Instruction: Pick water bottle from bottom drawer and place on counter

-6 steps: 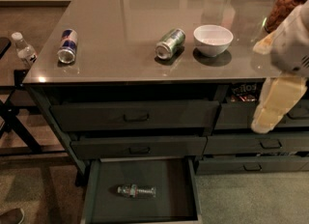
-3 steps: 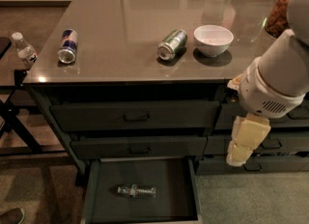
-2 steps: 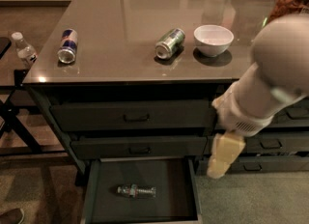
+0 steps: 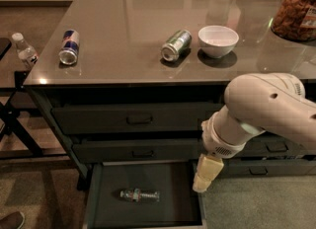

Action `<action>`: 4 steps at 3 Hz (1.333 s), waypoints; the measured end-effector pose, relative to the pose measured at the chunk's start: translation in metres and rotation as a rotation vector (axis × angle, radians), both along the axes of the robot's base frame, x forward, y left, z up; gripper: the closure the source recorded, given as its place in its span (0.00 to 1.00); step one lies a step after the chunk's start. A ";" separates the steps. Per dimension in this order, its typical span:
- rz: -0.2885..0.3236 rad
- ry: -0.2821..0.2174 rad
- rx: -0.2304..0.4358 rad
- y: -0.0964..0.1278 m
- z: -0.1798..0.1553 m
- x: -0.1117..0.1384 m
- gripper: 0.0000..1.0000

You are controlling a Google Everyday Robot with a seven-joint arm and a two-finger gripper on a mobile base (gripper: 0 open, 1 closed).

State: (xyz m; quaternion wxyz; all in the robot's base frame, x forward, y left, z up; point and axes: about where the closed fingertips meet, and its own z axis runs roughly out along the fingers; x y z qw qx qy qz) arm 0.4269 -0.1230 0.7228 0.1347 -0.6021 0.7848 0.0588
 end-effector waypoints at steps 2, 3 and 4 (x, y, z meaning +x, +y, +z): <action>-0.029 0.053 0.082 0.023 -0.124 0.028 0.00; -0.029 0.053 0.082 0.023 -0.124 0.028 0.00; -0.010 0.111 0.120 0.039 -0.165 0.020 0.00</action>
Offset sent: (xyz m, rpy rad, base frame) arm 0.0486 0.0364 -0.1933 0.1212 0.0857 -0.0570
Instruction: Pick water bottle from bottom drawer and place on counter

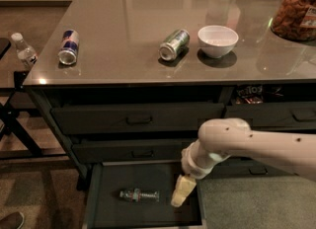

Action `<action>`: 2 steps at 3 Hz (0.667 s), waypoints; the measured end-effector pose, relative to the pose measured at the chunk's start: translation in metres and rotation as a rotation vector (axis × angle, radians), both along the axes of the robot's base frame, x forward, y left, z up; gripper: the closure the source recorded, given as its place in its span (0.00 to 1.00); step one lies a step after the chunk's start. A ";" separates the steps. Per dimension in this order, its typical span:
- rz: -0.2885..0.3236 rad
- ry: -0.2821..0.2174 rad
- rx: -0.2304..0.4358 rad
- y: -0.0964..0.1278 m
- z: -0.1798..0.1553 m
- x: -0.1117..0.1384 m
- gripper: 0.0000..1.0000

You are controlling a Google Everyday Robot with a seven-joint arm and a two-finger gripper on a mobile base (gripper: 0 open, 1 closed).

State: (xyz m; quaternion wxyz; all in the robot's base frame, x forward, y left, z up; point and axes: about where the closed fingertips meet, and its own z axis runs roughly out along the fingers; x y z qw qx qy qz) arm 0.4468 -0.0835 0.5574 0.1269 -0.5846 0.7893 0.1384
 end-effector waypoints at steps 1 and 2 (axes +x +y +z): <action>0.020 0.075 0.053 0.034 -0.067 -0.008 0.00; 0.026 0.138 0.095 0.065 -0.122 -0.011 0.00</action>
Offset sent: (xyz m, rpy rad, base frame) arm -0.0119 0.1012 -0.1843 0.1462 0.2125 0.0318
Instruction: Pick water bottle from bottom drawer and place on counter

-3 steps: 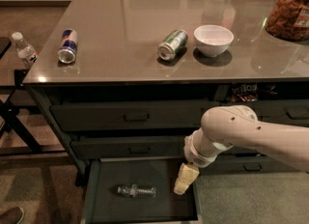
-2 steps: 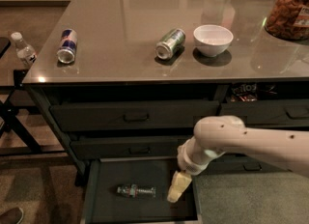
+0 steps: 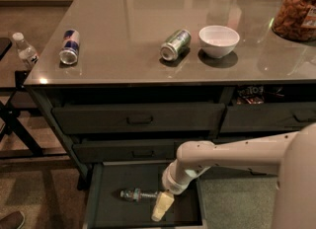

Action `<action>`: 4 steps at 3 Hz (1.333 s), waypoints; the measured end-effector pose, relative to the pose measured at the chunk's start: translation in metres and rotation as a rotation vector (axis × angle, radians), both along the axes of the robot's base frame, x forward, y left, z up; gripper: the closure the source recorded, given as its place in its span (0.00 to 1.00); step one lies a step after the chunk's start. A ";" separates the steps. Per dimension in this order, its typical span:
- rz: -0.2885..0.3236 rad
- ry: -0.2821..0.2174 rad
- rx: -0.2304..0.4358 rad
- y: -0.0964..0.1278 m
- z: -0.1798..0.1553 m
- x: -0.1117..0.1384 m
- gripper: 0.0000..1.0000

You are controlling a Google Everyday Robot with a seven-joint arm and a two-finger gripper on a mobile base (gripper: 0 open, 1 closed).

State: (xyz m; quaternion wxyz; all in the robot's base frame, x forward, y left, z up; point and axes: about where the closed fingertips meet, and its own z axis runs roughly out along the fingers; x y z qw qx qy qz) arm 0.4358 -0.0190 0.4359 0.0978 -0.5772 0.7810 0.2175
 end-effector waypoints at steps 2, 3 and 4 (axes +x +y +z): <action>-0.007 0.031 0.022 0.008 -0.027 -0.008 0.00; -0.040 0.032 0.039 0.013 -0.067 0.007 0.00; -0.072 0.046 0.056 0.015 -0.116 0.019 0.00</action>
Offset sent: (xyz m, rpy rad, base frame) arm -0.0074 0.0098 -0.0383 0.0366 0.0266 -0.0236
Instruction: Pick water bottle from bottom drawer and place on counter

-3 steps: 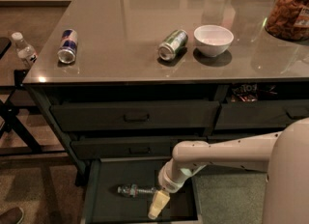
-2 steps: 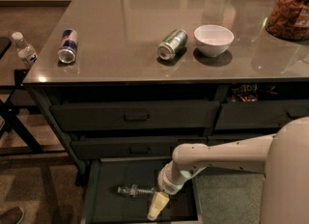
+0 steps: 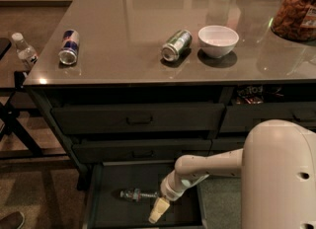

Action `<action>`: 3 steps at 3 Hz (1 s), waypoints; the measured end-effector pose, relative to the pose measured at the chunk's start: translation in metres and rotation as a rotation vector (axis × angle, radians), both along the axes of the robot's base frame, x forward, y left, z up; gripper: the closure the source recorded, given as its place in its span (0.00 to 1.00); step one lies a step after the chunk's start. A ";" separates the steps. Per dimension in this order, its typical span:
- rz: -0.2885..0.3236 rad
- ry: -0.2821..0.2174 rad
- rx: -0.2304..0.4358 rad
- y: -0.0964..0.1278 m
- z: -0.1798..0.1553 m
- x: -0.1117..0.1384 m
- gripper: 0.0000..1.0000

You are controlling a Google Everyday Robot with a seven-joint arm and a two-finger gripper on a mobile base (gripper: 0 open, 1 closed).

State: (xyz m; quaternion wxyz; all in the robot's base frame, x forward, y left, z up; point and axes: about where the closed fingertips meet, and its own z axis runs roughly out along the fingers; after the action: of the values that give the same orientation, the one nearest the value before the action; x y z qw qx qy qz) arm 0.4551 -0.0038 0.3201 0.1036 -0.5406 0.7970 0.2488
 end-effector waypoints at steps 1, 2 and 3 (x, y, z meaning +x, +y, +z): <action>0.000 0.000 0.000 0.000 0.000 0.000 0.00; -0.008 0.006 0.004 0.005 -0.019 0.005 0.00; -0.031 -0.018 0.020 0.020 -0.077 0.041 0.00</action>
Offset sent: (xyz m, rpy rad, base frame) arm 0.0193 0.0121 -0.0538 0.0102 0.0129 -0.0301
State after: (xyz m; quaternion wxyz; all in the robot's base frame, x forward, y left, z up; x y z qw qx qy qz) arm 0.4961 0.0159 0.2431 0.1199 -0.5292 0.8018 0.2504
